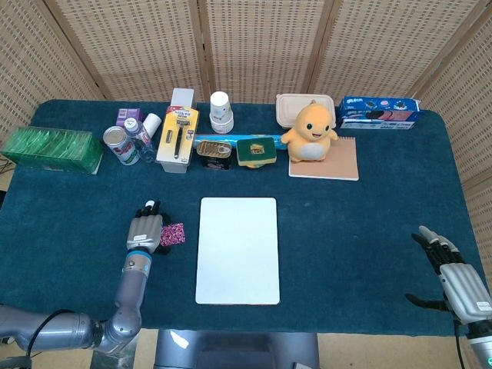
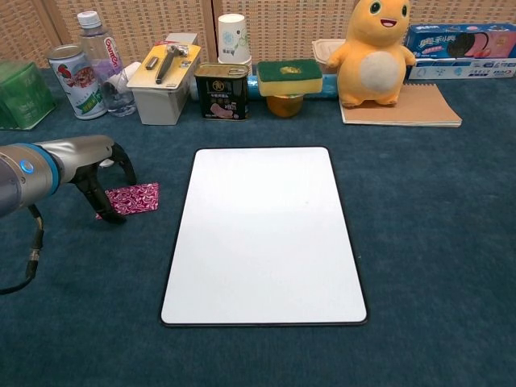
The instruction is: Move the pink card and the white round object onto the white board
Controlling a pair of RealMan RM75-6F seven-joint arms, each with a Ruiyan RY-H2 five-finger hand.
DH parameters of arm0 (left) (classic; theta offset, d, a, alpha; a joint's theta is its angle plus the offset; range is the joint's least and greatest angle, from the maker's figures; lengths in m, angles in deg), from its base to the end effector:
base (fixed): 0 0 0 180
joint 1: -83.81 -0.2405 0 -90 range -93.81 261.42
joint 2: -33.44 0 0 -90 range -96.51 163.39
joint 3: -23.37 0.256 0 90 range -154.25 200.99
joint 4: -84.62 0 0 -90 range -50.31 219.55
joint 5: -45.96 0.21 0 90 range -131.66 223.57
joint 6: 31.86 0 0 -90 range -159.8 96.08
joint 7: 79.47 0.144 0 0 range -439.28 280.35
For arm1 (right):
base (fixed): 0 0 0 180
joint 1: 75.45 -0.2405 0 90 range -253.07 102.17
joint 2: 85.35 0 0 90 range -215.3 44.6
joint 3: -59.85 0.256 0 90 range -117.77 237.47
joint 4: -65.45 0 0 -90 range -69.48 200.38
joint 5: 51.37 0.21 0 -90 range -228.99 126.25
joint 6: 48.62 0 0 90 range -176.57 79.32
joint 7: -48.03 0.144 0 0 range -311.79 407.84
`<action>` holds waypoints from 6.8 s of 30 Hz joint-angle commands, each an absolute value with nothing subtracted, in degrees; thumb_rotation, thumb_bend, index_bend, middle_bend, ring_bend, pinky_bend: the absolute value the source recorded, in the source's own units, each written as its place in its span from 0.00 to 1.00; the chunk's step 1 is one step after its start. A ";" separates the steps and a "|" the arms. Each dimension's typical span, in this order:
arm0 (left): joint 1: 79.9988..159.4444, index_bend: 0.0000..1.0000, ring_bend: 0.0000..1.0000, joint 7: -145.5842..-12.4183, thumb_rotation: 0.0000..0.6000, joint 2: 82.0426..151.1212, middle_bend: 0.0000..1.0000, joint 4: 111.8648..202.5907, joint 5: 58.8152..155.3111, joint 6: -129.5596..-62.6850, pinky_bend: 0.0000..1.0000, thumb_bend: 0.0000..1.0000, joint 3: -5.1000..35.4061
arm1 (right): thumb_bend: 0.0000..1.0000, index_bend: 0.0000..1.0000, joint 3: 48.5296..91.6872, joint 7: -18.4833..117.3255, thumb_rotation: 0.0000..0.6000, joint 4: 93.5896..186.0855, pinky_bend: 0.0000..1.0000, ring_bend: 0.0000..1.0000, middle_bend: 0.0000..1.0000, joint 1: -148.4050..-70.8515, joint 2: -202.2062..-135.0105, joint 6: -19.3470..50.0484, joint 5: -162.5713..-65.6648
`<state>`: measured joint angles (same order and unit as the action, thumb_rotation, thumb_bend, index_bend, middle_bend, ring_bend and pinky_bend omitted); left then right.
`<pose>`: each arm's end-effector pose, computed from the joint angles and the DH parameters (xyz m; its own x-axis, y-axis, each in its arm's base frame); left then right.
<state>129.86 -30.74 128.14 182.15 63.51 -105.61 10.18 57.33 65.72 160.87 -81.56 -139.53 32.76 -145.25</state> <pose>-0.1578 0.3094 -0.0366 0.3693 0.4917 0.7886 0.8740 0.1047 -0.4746 -0.3041 -0.1651 0.1808 0.2391 -0.1784 0.9544 -0.9691 -0.1056 0.2231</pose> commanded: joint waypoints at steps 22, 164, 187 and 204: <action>129.88 0.52 0.00 -29.48 1.00 129.17 0.00 181.42 62.58 -107.44 0.07 0.21 9.61 | 0.00 0.01 57.50 65.61 1.00 160.88 0.00 0.00 0.00 -81.60 -139.55 32.65 -144.89; 131.04 0.35 0.00 -37.82 1.00 126.96 0.00 163.07 65.18 -94.30 0.09 0.23 7.50 | 0.00 0.01 57.58 64.47 1.00 161.25 0.00 0.00 0.00 -82.69 -139.52 28.78 -142.47; 132.63 0.39 0.00 -34.64 1.00 130.40 0.00 160.07 64.68 -95.94 0.09 0.27 6.88 | 0.00 0.01 57.62 65.47 1.00 160.73 0.00 0.00 0.00 -82.82 -139.33 28.31 -142.15; 132.59 0.45 0.00 -32.98 1.00 131.64 0.00 158.52 64.62 -96.05 0.09 0.29 6.54 | 0.00 0.01 57.56 65.97 1.00 160.62 0.00 0.00 0.00 -82.84 -139.20 28.22 -142.19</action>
